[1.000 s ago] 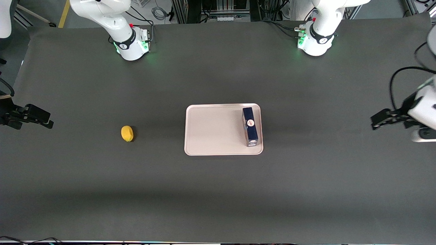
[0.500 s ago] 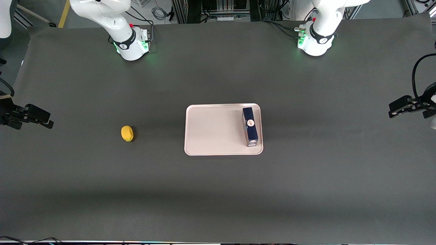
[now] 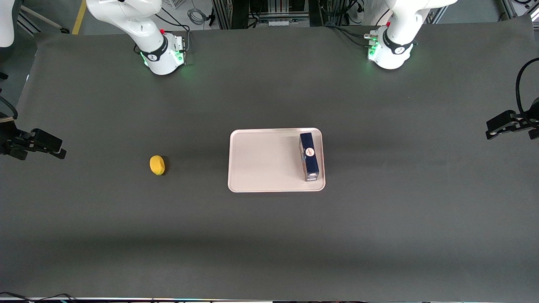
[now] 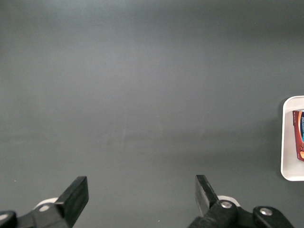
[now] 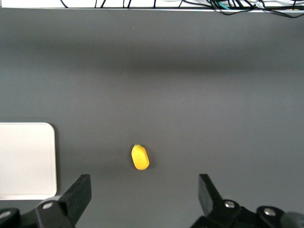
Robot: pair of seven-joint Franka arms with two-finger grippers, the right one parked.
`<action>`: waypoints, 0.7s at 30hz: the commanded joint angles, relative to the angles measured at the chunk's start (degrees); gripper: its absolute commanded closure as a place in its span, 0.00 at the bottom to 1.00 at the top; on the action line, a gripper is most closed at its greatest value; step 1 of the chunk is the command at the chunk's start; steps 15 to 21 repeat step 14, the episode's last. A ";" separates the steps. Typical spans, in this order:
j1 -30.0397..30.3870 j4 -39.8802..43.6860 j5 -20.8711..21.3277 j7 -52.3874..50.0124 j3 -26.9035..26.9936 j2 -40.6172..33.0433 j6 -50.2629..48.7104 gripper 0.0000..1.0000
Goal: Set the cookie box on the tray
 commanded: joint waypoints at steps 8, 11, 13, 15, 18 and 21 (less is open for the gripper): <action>-0.52 -2.41 -0.45 1.02 0.73 -2.16 0.22 0.00; -0.61 -2.33 -0.45 1.02 0.73 -2.16 0.22 0.00; -0.61 -2.41 -0.45 0.94 0.73 -2.16 0.22 0.00; -0.70 -2.41 -0.45 0.94 0.73 -2.16 0.13 0.00; -0.70 -2.41 -0.45 0.94 0.73 -2.16 0.13 0.00; -0.70 -2.41 -0.45 0.94 0.73 -2.16 0.13 0.00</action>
